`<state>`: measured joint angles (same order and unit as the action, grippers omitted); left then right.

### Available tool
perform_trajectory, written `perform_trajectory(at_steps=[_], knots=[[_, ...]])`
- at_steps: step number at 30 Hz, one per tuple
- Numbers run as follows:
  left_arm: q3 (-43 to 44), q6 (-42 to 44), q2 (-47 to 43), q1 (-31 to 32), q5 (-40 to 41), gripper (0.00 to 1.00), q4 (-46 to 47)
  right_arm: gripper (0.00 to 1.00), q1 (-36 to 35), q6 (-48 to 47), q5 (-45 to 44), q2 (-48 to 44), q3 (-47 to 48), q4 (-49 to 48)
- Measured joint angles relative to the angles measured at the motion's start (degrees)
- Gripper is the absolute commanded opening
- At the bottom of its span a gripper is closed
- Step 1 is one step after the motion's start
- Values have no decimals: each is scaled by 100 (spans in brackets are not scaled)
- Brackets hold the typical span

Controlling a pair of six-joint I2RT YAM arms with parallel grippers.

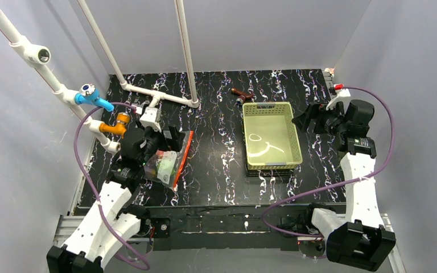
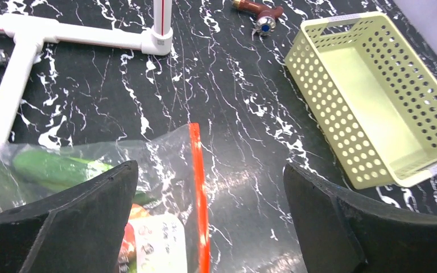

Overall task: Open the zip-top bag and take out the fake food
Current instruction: Pick up the zipper food storage bag at the center of the board.

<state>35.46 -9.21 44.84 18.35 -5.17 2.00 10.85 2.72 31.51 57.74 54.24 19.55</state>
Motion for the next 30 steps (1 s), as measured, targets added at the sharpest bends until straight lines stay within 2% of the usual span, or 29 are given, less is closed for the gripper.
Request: perform_trajectory(at_steps=[7,15,19,21,24,27,30], knots=[[125,-601,-455,0,-262,100,-717,100,44,227,114,-343,0,315],[579,-1069,-28,0,-780,99,-1309,100,72,304,393,-369,-9,348],[752,-1209,271,72,-1126,99,-1554,100,81,-42,929,-372,-190,348],[844,-1228,435,345,-1082,100,-1711,100,81,-393,1423,-372,-343,380],[1060,-1202,686,1099,-769,99,-2050,100,72,-955,2122,-363,-492,542],[1322,-1172,979,1808,-238,99,-2376,100,66,-1458,2590,-354,-533,737],[1493,-1176,1222,2232,538,100,-2702,99,63,-1939,2892,-275,-533,953]])
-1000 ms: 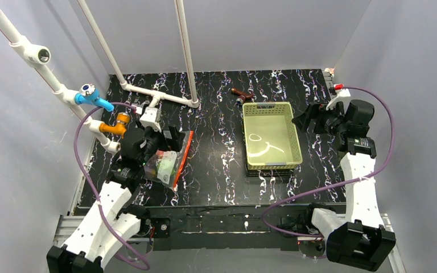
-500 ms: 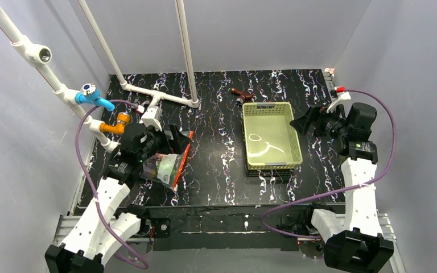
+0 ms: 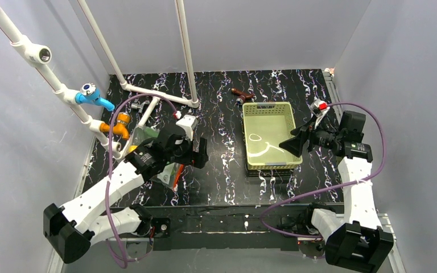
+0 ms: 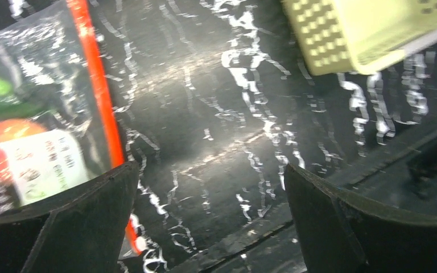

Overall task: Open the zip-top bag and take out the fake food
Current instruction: Pick up the zipper food storage bag at the center of the board.

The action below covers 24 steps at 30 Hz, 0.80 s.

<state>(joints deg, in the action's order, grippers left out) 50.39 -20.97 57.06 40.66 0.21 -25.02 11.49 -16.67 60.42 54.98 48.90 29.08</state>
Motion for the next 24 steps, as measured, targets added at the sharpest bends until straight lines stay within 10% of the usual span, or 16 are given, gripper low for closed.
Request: perform_trajectory(at_steps=[24], knots=[[796,-1008,3558,1346,4597,70,-1510,100,-107,-1078,428,468,0,778]])
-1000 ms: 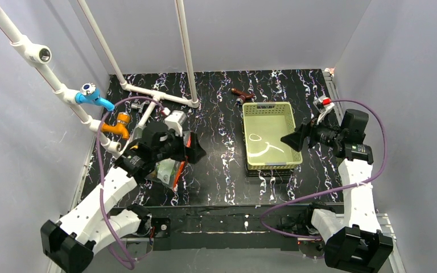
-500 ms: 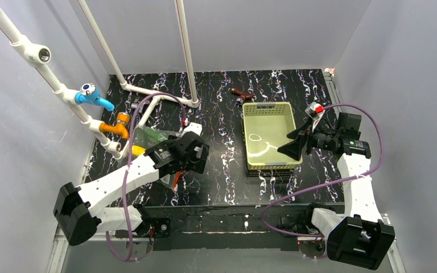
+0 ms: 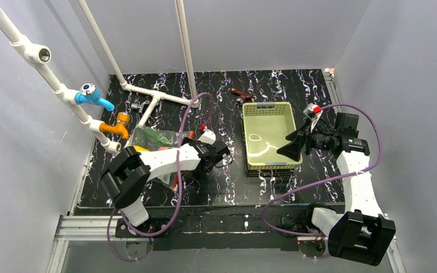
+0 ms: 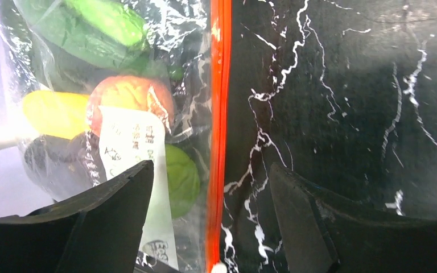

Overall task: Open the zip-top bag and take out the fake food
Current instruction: Pick up the zipper food storage bag at the center of the board.

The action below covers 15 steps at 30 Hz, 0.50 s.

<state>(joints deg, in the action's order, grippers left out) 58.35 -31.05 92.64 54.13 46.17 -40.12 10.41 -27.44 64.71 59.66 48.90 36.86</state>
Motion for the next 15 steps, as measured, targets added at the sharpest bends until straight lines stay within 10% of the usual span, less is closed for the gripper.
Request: perform_trajectory(at_steps=[15], knots=[[291,142,1637,0,1246,32,378,100,-85,-155,2,247,4,210]])
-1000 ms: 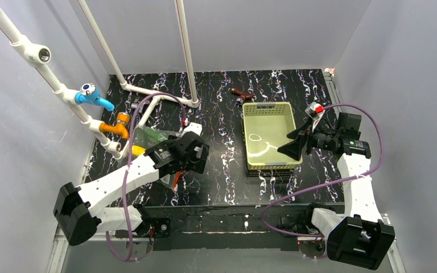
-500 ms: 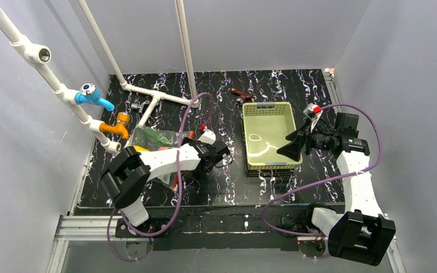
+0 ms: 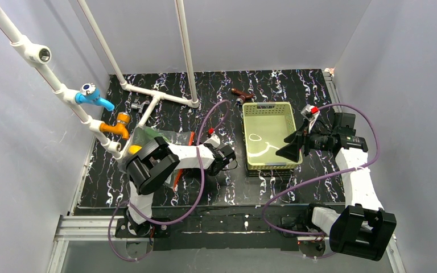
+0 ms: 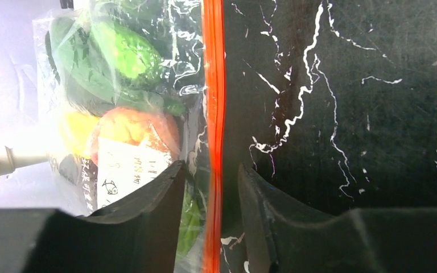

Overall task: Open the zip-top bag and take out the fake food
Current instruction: Pick up the zipper food storage bag at the center of the board.

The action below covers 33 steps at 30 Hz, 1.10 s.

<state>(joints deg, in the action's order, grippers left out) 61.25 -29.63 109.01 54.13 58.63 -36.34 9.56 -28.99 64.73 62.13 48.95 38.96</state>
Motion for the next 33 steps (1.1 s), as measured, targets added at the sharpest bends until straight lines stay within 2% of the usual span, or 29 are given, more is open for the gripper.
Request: perform_trajectory(at_steps=[6,14,24,28,33], knots=[[24,-11,133,-9,238,1,37,100,0,-81,9,11,2,76],[-13,-4,-111,-46,-20,0,76,100,-26,-168,22,24,2,166],[-282,708,-2293,7,-1617,0,566,100,-103,-431,120,52,50,363],[-282,918,-2736,11,-2262,0,743,100,-201,-621,170,94,92,544],[-282,1023,-2824,13,-2896,0,815,100,-365,-970,234,131,146,809]])
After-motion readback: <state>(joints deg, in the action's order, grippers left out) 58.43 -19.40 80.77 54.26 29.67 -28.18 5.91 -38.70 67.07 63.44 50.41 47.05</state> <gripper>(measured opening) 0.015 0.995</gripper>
